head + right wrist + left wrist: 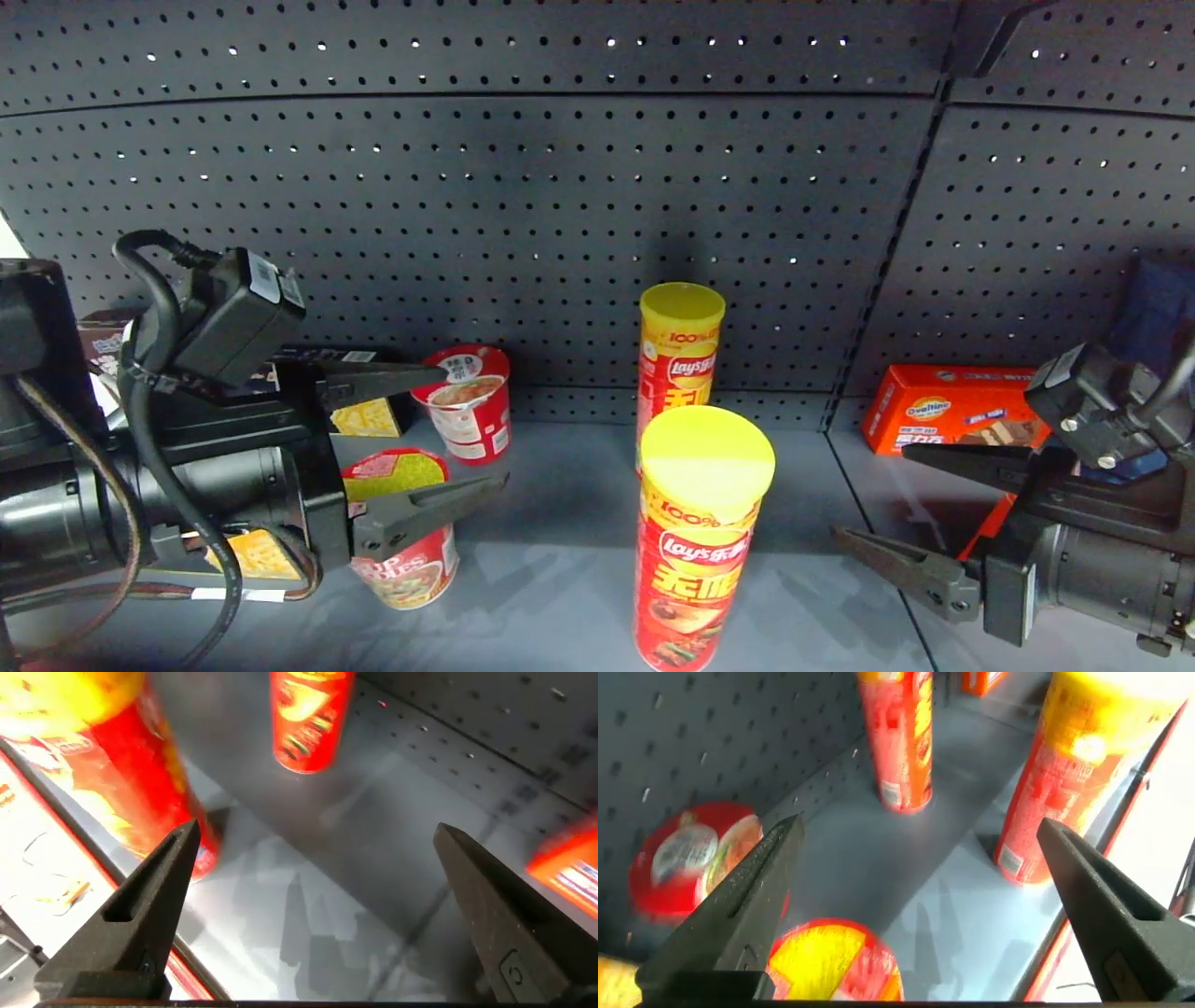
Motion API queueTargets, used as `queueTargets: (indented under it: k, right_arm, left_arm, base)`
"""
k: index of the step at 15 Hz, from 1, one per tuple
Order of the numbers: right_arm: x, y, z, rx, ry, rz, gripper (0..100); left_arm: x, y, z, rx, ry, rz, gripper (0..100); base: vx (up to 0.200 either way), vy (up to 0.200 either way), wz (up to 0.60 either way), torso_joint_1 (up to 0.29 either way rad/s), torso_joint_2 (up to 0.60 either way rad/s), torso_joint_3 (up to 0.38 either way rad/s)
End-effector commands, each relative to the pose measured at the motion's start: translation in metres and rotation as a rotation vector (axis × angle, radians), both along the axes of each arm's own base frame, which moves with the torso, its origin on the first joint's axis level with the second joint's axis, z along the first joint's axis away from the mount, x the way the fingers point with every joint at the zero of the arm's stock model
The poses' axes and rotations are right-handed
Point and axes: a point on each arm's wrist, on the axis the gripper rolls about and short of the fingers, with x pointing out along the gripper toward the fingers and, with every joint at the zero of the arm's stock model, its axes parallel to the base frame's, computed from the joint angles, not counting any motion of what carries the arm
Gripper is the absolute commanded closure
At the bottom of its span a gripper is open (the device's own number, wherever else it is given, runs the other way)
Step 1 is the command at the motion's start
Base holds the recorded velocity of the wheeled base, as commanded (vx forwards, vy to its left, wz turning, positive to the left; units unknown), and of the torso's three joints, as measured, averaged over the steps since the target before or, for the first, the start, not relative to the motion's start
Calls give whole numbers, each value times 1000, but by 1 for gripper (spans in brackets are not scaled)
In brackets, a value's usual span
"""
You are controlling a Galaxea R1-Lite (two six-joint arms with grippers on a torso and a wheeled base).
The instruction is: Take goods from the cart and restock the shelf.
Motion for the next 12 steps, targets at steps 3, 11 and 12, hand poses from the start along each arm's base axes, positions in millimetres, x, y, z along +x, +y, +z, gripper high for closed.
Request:
queueTargets:
  k: [3,11,12]
  right_arm:
    - [0,0,-1,0,5,6,0]
    - [9,0,-12,-3,45,89,0]
    - [11,5,-18,-18,69,105,0]
  left_arm:
    - [0,0,-1,2,5,1,0]
    - [1,0,2,-2,-3,4,0]
    - [1,0,2,-2,-4,4,0]
  base:
    - [0,0,0,0,0,0]
    - [0,0,0,0,0,0]
    - [0,0,0,0,0,0]
